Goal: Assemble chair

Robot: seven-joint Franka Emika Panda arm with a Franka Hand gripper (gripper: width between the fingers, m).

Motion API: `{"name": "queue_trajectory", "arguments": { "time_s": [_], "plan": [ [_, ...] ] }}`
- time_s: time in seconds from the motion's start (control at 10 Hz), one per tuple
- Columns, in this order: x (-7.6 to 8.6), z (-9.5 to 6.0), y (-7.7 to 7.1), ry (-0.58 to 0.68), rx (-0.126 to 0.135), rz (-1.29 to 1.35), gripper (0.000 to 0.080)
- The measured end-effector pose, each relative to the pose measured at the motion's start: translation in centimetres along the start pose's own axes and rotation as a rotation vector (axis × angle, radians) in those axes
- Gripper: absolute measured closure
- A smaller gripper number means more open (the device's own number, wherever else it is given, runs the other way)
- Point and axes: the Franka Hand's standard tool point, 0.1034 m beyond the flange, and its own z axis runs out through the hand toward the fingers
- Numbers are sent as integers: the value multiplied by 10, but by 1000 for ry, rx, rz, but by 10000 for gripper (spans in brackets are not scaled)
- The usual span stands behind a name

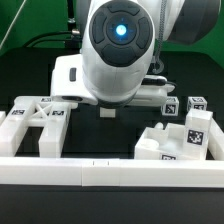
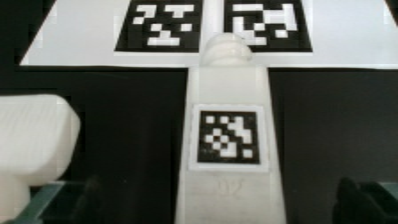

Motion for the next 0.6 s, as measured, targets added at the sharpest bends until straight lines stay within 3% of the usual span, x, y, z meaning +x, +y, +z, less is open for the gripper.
{"name": "queue_trajectory", "arguments": {
  "time_s": [0.1,0.3,0.5,0.6],
  "plan": [
    [-7,3,-3,-82,1,2,150],
    [1,2,-6,-114,-5,2,150],
    [4,4,-6,-106,-7,1,423],
    [4,5,-6,-105,-7,1,516]
  ]
}}
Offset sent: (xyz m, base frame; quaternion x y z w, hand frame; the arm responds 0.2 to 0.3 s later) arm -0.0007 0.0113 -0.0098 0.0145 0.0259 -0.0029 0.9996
